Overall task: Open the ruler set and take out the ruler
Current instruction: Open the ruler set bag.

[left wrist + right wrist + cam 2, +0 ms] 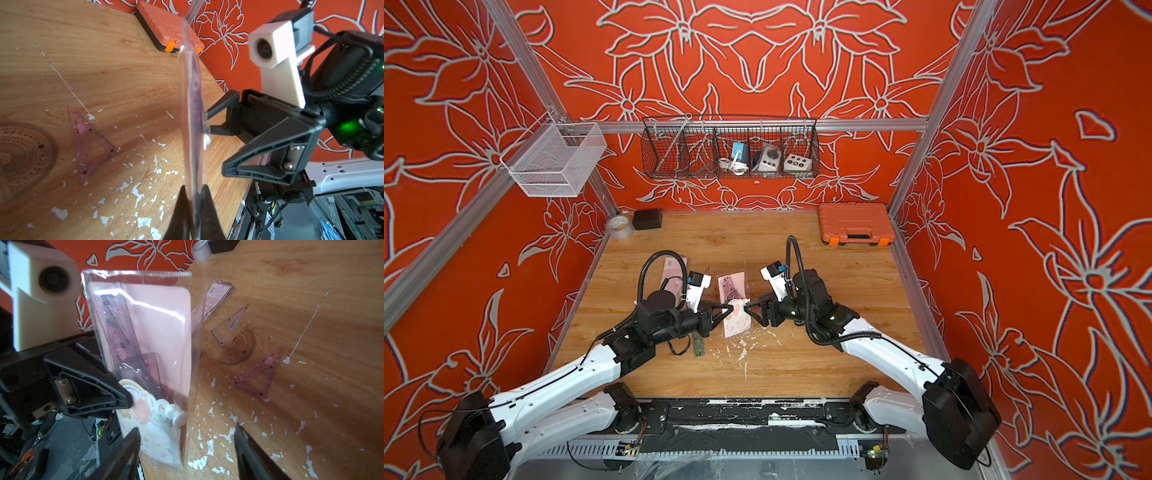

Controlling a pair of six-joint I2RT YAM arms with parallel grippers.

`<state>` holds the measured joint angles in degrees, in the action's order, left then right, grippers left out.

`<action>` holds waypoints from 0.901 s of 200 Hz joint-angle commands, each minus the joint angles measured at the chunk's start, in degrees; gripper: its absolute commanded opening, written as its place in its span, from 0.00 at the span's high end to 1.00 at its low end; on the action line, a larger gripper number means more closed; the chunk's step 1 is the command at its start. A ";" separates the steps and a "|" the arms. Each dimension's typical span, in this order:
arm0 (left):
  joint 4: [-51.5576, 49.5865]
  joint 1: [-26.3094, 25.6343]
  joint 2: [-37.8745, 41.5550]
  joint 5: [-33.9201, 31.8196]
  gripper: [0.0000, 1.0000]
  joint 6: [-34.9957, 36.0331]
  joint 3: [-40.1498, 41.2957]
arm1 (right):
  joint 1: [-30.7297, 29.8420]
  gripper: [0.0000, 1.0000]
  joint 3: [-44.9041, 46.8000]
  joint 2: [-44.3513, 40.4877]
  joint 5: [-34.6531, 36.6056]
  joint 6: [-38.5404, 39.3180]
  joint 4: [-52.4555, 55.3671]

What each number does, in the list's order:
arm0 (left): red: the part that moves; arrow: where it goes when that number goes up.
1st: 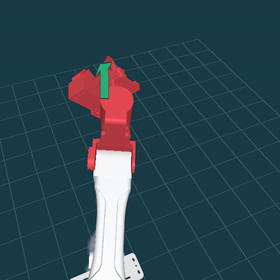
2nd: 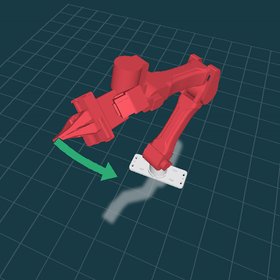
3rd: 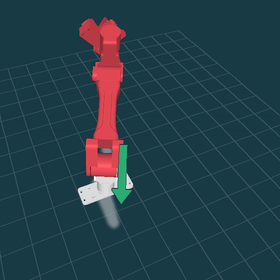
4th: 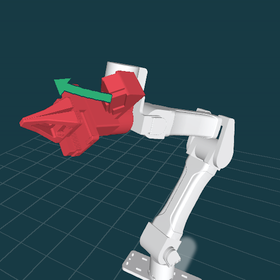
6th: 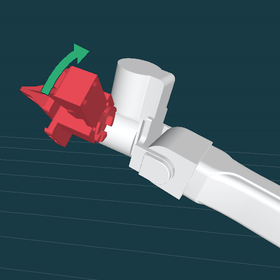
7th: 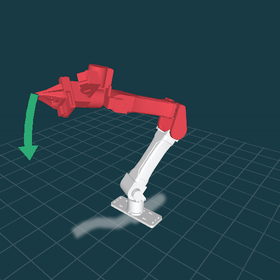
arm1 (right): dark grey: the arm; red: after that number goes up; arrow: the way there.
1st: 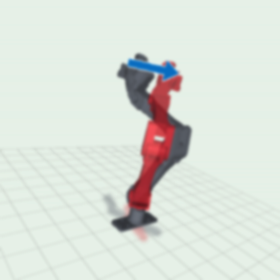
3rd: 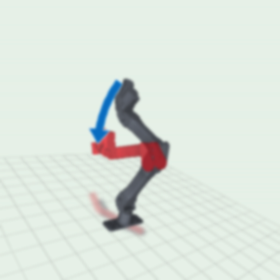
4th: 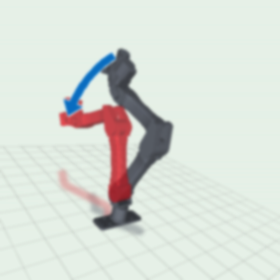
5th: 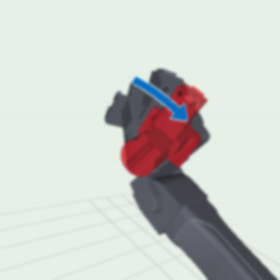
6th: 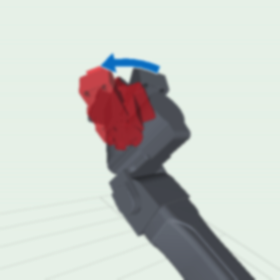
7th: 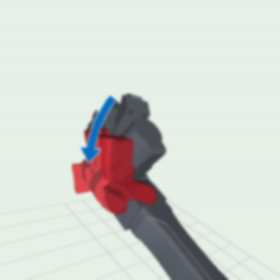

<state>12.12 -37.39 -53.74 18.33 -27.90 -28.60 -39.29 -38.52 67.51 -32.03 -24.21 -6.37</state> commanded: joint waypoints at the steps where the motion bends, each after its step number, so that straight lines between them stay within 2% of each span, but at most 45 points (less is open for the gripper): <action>1: 2.50 0.38 0.98 1.11 1.00 1.03 -0.31 | -0.07 0.35 -2.81 1.16 -0.55 1.77 -0.32; 16: 2.67 0.38 0.84 1.38 1.00 1.26 -0.21 | -0.09 0.42 -3.56 2.20 0.83 2.27 1.26; 43: 3.30 0.38 0.56 2.22 1.00 0.82 -0.32 | -0.08 0.62 -3.93 2.81 3.16 2.67 2.41; 73: 3.85 0.38 0.30 2.61 1.00 0.40 -0.05 | -0.08 0.78 -4.49 2.68 4.73 3.52 3.53; 102: 4.34 0.38 0.04 3.16 1.00 0.28 -0.21 | -0.09 0.86 -5.42 3.17 3.87 4.13 4.39; 132: 4.79 0.38 -0.23 3.56 1.00 0.21 -0.18 | -0.01 0.83 -5.47 2.98 2.94 4.12 3.83; 161: 4.55 0.38 0.03 3.11 1.00 0.36 -0.23 | -0.13 0.97 -5.71 2.33 2.84 4.35 4.21; 180: 4.23 0.38 0.21 1.25 1.00 0.48 0.25 | 0.13 1.00 -5.91 1.77 3.49 3.68 5.16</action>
<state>14.28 -37.12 -53.82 20.62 -27.94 -28.60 -39.38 -42.59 70.22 -29.19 -20.47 -2.50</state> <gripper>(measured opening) 0.058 0.057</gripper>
